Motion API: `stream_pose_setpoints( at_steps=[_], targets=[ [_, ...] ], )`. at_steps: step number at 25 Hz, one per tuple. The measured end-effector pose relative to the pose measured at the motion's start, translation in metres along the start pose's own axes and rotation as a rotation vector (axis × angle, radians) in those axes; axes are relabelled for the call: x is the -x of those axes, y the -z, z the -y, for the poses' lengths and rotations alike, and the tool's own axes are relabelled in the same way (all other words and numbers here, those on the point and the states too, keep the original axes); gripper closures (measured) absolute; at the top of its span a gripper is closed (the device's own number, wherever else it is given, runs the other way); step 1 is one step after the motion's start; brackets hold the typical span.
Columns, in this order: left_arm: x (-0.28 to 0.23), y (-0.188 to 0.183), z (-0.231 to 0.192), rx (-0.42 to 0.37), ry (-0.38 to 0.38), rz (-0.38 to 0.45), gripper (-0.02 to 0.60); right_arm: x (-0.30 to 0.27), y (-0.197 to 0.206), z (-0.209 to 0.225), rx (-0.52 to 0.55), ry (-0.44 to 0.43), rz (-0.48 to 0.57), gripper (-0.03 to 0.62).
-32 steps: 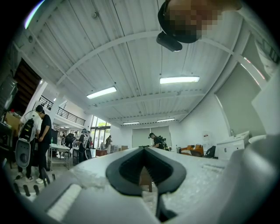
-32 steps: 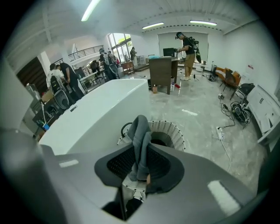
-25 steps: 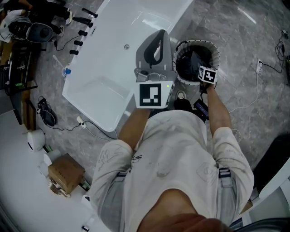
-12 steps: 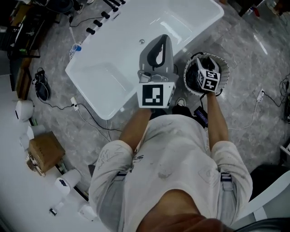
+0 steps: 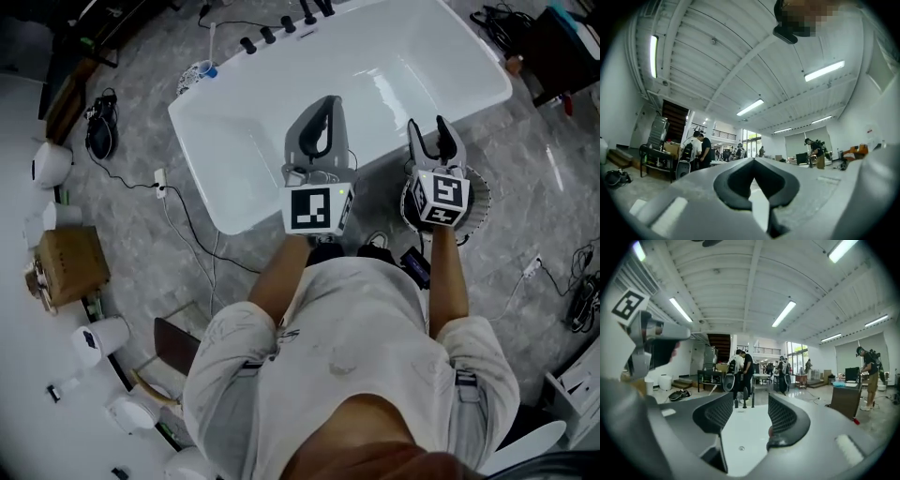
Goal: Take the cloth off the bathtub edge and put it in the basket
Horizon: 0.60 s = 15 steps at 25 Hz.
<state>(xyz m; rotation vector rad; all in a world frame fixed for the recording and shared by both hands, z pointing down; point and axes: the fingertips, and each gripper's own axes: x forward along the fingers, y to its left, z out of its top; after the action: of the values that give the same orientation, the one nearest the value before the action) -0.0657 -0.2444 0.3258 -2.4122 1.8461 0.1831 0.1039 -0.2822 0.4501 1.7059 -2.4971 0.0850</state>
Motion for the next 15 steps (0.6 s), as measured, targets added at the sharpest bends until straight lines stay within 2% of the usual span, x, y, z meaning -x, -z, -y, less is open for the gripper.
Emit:
stream_pose_setpoints(
  at_steps=[6,10,15],
  targets=[
    [0.026,-0.010,-0.052,-0.019,-0.099,0.013,0.580,-0.011,-0.083,-0.063,0.010,-0.118,0.129,0.358],
    [0.039,-0.010,-0.079,-0.025,-0.142,0.000,0.580,-0.011,-0.118,-0.096,0.038,-0.158,0.179,0.367],
    [0.055,-0.027,-0.115,-0.028,-0.213,0.023,0.580,-0.022,-0.152,-0.140,0.048,-0.240,0.223,0.381]
  ],
)
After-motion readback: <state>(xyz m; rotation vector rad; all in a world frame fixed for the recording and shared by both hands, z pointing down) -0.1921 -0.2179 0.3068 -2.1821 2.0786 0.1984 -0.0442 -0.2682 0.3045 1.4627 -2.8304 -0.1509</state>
